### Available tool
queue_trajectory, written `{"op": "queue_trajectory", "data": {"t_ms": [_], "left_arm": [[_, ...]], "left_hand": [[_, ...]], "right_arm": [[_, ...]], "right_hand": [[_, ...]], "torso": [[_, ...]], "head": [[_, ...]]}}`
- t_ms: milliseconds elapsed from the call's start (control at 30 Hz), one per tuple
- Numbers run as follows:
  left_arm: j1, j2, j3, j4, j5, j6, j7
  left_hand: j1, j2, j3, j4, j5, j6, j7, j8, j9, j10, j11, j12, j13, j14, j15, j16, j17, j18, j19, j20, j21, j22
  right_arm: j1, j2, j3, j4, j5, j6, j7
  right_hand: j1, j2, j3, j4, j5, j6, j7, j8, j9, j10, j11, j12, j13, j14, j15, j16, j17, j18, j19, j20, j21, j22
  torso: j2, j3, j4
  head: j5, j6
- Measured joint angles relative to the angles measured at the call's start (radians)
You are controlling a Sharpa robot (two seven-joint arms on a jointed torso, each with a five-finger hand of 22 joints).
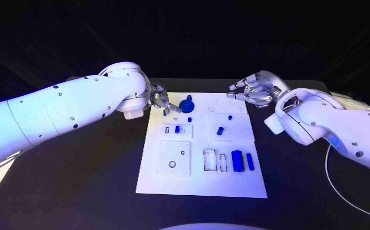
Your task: Assemble the parts on the task board
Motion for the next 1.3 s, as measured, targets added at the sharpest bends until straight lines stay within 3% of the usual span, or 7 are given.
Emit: {"op": "queue_trajectory", "data": {"t_ms": [100,167,267,367,567,767,1300], "left_arm": [[0.031,0.002,0.004,-0.033,0.004,0.017,0.0],[0.043,0.01,0.004,-0.07,0.005,0.031,0.0],[0.05,0.033,0.003,-0.131,0.006,0.051,0.0],[0.053,0.062,-0.001,-0.187,0.007,0.067,0.001],[0.053,0.11,-0.016,-0.274,0.009,0.093,0.003],[0.048,0.141,-0.023,-0.329,0.01,0.119,0.005],[0.031,0.189,-0.03,-0.391,0.013,0.165,0.017]], "left_hand": [[0.045,0.018,-0.013,-0.005,0.0,-0.039,0.017,-0.035,-0.019,-0.027,0.017,-0.033,-0.035,-0.001,0.013,0.0,0.0,0.0,-0.009,0.009,-0.02,0.0],[0.063,0.035,-0.019,-0.003,0.0,-0.06,0.032,-0.064,-0.038,-0.036,0.026,-0.039,-0.044,-0.003,0.021,0.0,0.0,0.0,-0.013,0.013,-0.026,0.0],[0.066,0.039,-0.049,0.002,0.0,-0.067,0.039,-0.09,-0.063,-0.043,0.032,-0.046,-0.055,-0.003,0.032,0.0,0.0,0.0,-0.013,0.023,-0.026,0.0],[0.061,0.044,-0.068,0.003,0.0,-0.066,0.039,-0.094,-0.074,-0.043,0.032,-0.046,-0.057,-0.003,0.032,0.0,0.0,0.0,-0.012,0.024,-0.026,0.0],[0.066,0.049,-0.085,0.002,0.0,-0.041,0.035,-0.094,-0.08,-0.043,0.032,-0.042,-0.051,-0.003,0.032,0.0,0.0,0.0,-0.009,0.027,-0.026,0.0],[0.073,0.056,-0.096,0.003,0.0,-0.029,0.03,-0.092,-0.081,-0.039,0.028,-0.038,-0.046,-0.003,0.032,0.0,0.0,0.0,-0.009,0.027,-0.019,0.0],[0.085,0.084,-0.102,0.002,0.0,-0.016,0.025,-0.086,-0.081,-0.028,0.026,-0.031,-0.043,-0.003,0.032,0.0,0.001,0.0,-0.005,0.023,-0.019,0.0]], "right_arm": [[-0.003,0.001,-0.001,-0.002,0.0,0.0,0.0],[-0.004,0.003,-0.002,-0.005,0.0,0.0,0.0],[-0.005,0.007,-0.002,-0.009,0.001,0.0,0.0],[-0.007,0.013,-0.004,-0.013,0.001,0.0,0.001],[-0.011,0.018,-0.005,-0.015,0.001,0.0,0.001],[-0.012,0.02,-0.005,-0.015,0.001,0.0,0.0],[-0.012,0.021,-0.005,-0.012,0.001,0.001,0.0]], "right_hand": [[0.0,0.0,0.0,0.0,0.004,0.0,0.0,0.0,0.0,0.0,0.0,0.0,0.0,0.0,0.0,0.0,0.0,0.0,0.0,0.0,0.0,-0.001],[0.0,0.0,0.0,0.0,0.004,0.0,0.0,0.0,0.0,0.0,0.0,0.0,0.0,0.0,0.0,0.0,0.0,0.0,0.0,0.0,0.0,-0.001],[0.0,0.0,-0.001,0.001,0.004,0.0,0.0,0.0,0.0,0.0,0.0,0.0,0.0,0.0,0.0,0.0,0.0,0.0,0.0,0.0,0.0,-0.001],[0.0,0.0,-0.003,0.003,0.004,0.0,0.0,0.0,0.0,0.0,0.0,0.0,0.0,0.0,0.0,0.0,0.0,0.0,0.0,0.0,0.0,-0.001],[0.0,0.0,-0.003,0.003,0.01,0.0,0.0,0.0,0.0,0.0,0.0,0.0,0.0,0.0,0.0,0.0,0.0,0.0,0.0,0.0,0.0,-0.001],[0.0,0.0,-0.003,0.003,0.01,0.0,0.0,0.0,0.0,0.0,0.0,0.0,0.0,0.0,0.0,0.0,0.0,0.0,0.0,0.0,0.0,-0.001],[0.0,0.0,-0.003,0.003,0.014,0.0,0.0,0.0,0.0,0.0,0.0,0.0,-0.001,0.0,0.0,0.0,0.0,0.0,0.0,0.0,0.0,-0.001]], "torso": [[0.0,0.0003,0.0008],[0.0,0.001,0.0022],[-0.002,0.001,0.0039],[-0.001,0.0005,0.0037],[0.001,-0.0003,0.0022],[0.002,-0.001,0.0017],[0.002,0.0003,0.0014]], "head": [[0.0,0.001],[0.0,0.002],[-0.001,0.005],[0.0,0.007],[0.003,0.01],[0.006,0.01],[0.009,0.001]]}}
